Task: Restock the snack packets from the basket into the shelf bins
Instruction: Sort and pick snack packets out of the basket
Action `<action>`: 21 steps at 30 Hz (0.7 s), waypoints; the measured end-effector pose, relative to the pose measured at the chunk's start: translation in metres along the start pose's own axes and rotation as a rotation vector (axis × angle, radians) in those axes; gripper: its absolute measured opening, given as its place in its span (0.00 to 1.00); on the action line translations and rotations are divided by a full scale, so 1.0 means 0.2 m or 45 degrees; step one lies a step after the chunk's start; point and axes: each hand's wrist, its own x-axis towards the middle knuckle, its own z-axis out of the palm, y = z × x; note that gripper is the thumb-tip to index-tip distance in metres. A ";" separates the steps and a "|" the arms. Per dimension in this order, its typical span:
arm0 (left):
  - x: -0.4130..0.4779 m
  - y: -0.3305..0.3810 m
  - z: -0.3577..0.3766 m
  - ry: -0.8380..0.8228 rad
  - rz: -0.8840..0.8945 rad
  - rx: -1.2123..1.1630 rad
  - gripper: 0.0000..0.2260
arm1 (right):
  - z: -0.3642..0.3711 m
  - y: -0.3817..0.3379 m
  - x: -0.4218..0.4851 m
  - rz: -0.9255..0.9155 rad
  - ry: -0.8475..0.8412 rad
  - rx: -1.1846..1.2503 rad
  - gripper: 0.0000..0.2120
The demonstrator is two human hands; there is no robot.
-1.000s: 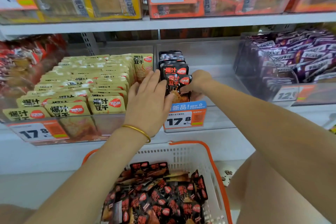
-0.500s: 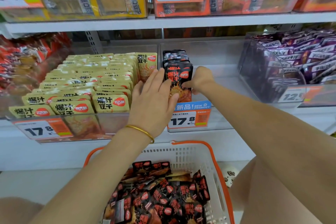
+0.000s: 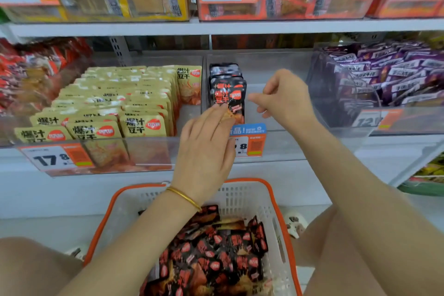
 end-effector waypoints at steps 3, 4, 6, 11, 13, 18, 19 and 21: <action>-0.10 0.02 -0.01 0.048 0.031 -0.051 0.14 | -0.07 -0.02 -0.26 -0.038 -0.103 0.298 0.16; -0.16 0.02 0.00 0.037 0.041 -0.052 0.14 | -0.05 0.01 -0.34 -0.016 -0.190 0.363 0.15; -0.29 0.01 0.04 -0.050 0.051 -0.043 0.14 | 0.03 0.13 -0.46 0.066 -0.355 0.354 0.14; -0.57 -0.12 0.23 -0.455 -0.016 0.017 0.15 | 0.39 0.58 -0.52 0.289 -0.959 -0.095 0.05; -0.62 -0.16 0.29 -0.583 -0.039 0.035 0.16 | 0.53 0.75 -0.53 0.379 -1.140 -0.183 0.02; -0.70 -0.23 0.39 -0.761 -0.109 -0.024 0.16 | 0.75 1.07 -0.66 0.437 -1.390 -0.622 0.08; -0.70 -0.23 0.40 -0.785 -0.142 -0.048 0.15 | 0.79 1.11 -0.71 0.441 -1.467 -0.707 0.05; -0.72 -0.25 0.42 -0.815 -0.191 -0.089 0.12 | 0.86 1.17 -0.79 0.411 -1.570 -0.790 0.11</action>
